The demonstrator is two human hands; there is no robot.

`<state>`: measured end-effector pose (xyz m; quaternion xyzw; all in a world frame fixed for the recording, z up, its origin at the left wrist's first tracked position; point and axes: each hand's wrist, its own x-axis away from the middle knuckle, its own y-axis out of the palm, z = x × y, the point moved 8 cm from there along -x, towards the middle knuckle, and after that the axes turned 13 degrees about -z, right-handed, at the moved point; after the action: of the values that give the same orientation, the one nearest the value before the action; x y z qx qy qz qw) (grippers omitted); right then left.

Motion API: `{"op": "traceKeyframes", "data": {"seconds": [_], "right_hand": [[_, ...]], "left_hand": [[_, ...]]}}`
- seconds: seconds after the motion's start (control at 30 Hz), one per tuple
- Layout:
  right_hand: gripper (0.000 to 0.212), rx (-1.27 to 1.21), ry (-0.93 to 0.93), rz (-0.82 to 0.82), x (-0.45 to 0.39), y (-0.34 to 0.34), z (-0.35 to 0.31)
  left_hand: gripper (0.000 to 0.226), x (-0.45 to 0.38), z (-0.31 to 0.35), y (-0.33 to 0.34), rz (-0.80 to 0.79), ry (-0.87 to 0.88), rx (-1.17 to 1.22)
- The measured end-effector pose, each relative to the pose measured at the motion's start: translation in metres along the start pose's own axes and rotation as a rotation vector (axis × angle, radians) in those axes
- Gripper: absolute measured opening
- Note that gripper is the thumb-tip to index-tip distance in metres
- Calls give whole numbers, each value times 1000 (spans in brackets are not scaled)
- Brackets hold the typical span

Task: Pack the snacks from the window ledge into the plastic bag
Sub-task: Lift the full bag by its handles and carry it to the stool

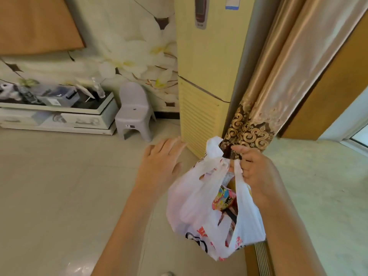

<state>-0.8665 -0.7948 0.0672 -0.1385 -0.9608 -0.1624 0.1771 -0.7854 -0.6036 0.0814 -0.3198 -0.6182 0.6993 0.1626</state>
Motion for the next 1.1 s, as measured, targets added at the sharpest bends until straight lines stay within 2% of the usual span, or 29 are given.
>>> {"op": "traceKeyframes", "data": {"seconds": [0.23,0.57,0.87,1.1], "right_hand": [[23,142,9,-11,-49,124,22],[21,261,65,-159,-137,267,29],[18,297,155,-311,-253,353,36],[19,323,173,-378,-353,415,18]], "left_hand": [[65,48,-145,-12,38,-130,-43],[61,63,-285,-3,11,-279,-40],[62,16,-398,24,-86,-439,-88],[64,-52,-480,43,-141,-483,-109]]}}
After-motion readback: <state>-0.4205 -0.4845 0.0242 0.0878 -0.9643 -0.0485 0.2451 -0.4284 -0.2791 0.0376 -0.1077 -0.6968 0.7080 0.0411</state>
